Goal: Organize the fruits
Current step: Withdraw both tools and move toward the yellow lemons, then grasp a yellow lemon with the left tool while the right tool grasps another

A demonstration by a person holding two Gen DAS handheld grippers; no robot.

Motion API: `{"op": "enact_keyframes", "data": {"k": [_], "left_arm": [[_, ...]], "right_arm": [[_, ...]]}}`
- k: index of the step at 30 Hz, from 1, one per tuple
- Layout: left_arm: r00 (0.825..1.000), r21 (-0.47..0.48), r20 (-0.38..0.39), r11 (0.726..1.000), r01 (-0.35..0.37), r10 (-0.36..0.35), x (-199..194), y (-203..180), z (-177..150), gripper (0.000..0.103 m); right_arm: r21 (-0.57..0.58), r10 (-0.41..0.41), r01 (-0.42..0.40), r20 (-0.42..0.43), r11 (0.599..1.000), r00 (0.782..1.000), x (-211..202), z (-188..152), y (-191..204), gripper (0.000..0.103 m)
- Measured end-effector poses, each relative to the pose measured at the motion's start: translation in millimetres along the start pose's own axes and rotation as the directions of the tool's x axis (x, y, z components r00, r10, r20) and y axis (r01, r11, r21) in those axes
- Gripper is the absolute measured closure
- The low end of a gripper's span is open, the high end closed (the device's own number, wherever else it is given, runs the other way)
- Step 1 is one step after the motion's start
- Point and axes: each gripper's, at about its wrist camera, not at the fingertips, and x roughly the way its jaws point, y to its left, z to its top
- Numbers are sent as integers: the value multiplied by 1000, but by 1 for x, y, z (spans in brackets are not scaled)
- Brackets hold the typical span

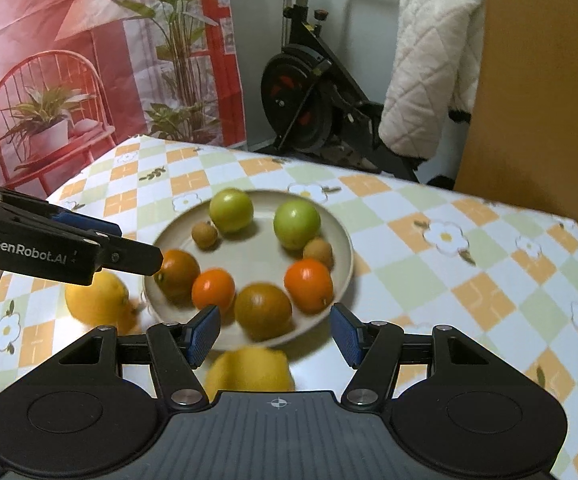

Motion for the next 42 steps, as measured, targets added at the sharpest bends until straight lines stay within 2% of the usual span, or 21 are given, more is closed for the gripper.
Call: {"op": "enact_keyframes", "data": {"k": [12,20,27,33,42], "left_arm": [[998,-16,-50,999,47,-47,7,-15,-25,47],[992,-23,-66,994,105,-106,12,-23,-28,47],[980,-50,-74,982,184,-187,19,-32,-27,47],[964,-56,-84,967,247,-251,28,-36,-28,47],[950,-111,-119,954,278,-290,47,-36,-29,47]], "right_arm": [[18,35,-34,-59,999,998,-7,-35,4,46],[40,51,-48,-71,998,996,2,-39,4,46],[23,58,-57,-67,998,996,7,-40,8,48],[20,69,-68,-57,998,996,4,-43,5,54],[22,71,-70,-55,997,996,4,-46,3,53]]}}
